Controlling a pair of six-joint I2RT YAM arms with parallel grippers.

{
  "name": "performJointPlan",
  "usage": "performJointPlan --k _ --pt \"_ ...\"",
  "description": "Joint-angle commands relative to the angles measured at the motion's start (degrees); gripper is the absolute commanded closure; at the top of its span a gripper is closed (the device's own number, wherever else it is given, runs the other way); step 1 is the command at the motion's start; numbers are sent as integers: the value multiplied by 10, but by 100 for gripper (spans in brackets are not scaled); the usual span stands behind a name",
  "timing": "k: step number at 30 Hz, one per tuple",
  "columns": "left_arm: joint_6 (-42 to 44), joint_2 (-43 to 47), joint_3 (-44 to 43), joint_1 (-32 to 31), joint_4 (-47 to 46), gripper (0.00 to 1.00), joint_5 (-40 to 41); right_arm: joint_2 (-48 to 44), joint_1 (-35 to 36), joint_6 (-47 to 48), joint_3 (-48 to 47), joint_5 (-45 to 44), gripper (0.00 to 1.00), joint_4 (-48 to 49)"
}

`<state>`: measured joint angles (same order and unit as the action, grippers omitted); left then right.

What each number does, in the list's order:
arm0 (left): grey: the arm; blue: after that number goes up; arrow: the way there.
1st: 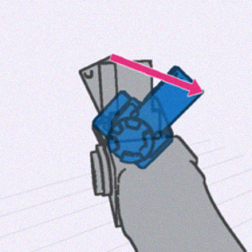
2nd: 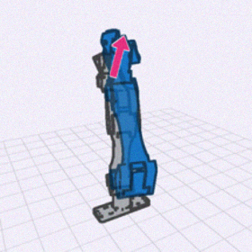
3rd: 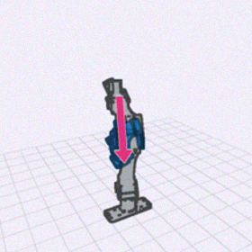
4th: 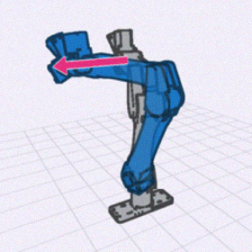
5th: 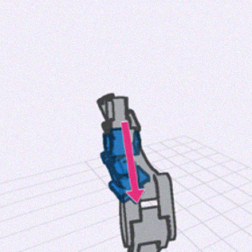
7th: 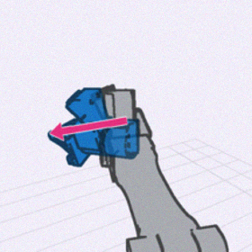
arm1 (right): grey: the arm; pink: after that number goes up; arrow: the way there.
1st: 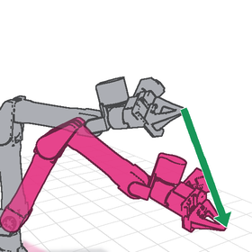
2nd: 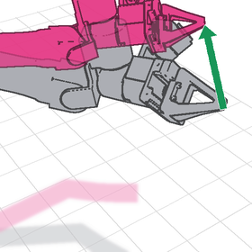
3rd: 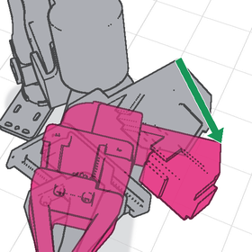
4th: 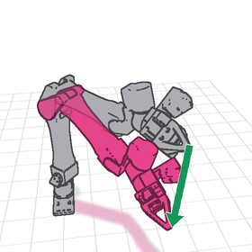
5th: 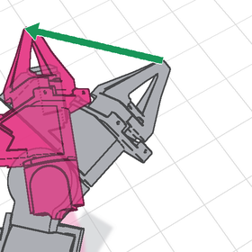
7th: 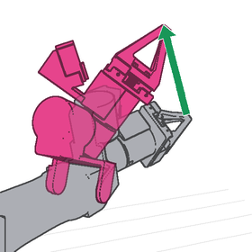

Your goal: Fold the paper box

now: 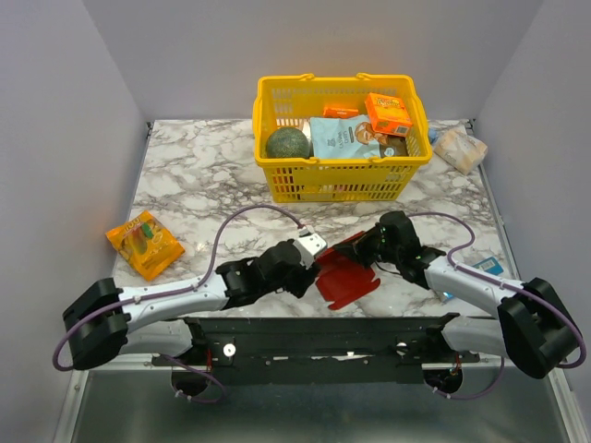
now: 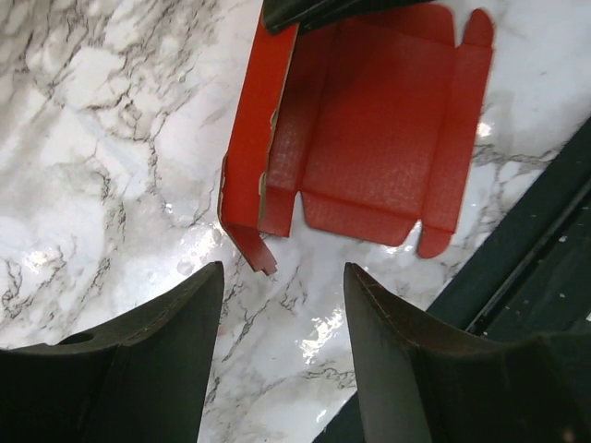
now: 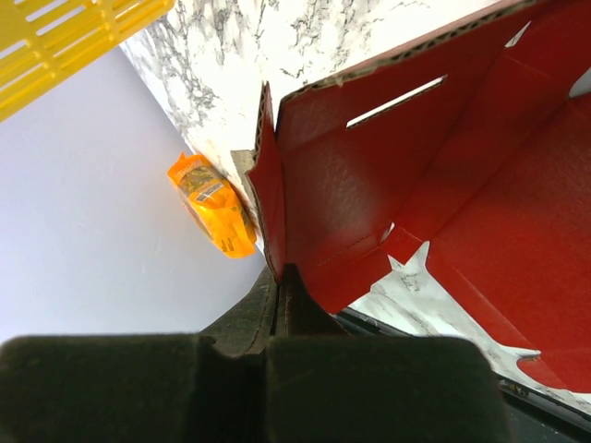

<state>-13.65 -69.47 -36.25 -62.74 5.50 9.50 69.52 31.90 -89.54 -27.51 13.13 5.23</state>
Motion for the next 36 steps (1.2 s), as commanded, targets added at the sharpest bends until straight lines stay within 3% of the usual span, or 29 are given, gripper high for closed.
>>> performJointPlan --k 1,9,18,36 --pt "28 81 20 6 -8 35 -41 -9 -2 2 -8 -12 100 -12" --pt "4 108 34 60 -25 38 4 -9 -2 4 -7 -7 99 -12" --pt "20 42 4 65 -32 39 39 -5 -2 6 -7 -2 100 -9" --pt "38 31 -7 76 -52 41 15 5 -2 9 -17 7 100 -7"
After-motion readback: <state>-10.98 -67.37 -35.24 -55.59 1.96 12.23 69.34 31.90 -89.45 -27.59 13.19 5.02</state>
